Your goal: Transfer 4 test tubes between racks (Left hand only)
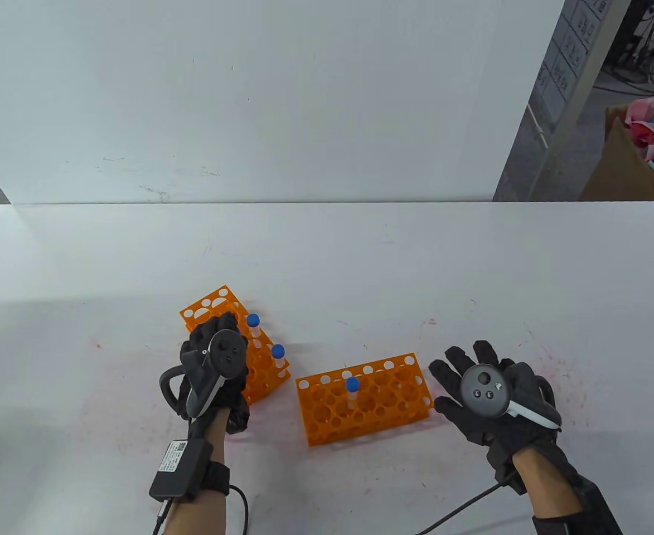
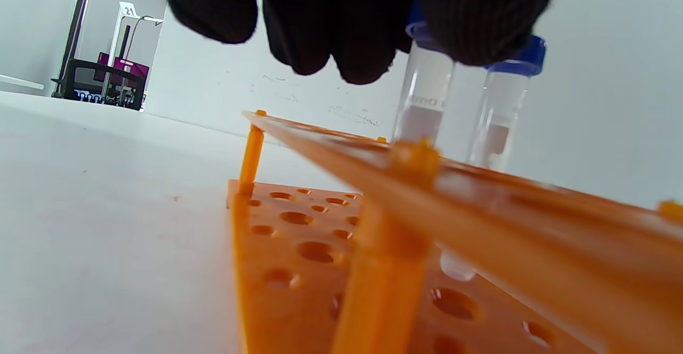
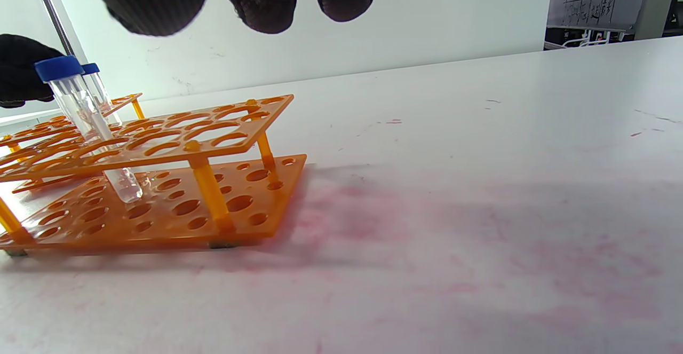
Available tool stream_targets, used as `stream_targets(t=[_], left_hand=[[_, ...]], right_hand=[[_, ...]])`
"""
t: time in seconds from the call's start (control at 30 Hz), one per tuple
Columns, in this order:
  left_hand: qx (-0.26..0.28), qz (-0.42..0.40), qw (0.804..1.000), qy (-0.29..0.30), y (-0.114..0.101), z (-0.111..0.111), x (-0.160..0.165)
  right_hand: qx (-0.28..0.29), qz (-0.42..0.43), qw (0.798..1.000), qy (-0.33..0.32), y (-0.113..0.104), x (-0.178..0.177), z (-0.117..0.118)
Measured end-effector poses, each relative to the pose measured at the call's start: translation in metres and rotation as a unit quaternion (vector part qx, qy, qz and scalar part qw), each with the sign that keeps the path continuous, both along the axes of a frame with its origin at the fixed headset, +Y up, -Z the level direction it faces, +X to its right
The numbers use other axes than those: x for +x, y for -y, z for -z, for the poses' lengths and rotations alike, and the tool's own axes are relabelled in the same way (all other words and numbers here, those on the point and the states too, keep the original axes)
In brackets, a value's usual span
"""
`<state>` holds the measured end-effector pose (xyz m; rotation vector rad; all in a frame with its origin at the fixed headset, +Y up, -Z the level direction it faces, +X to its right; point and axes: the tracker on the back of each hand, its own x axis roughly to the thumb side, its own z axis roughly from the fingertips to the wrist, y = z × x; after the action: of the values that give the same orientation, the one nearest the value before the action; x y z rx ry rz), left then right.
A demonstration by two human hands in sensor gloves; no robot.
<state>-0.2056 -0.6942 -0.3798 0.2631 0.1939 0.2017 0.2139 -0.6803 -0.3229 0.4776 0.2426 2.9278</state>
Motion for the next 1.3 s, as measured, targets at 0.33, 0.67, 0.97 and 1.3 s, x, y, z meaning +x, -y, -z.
stream_targets(t=[0.33,0.67,0.97,1.3], left_hand=[[0.023,-0.003,1.0,0.004,-0.007,-0.003,-0.001],[0.065,-0.024,0.997,0.024,-0.023,-0.014,0.002],[0.092,-0.03,0.994,0.041,-0.034,-0.027,0.001],[0.109,0.006,0.991,0.071,-0.046,-0.04,0.011]], right_hand=[[0.01,0.004,1.0,-0.001,-0.001,0.001,-0.001],[0.008,0.0,1.0,-0.001,0.0,0.001,-0.002],[0.004,-0.001,1.0,0.0,0.0,0.001,-0.003],[0.004,-0.002,1.0,-0.001,0.0,0.001,-0.003]])
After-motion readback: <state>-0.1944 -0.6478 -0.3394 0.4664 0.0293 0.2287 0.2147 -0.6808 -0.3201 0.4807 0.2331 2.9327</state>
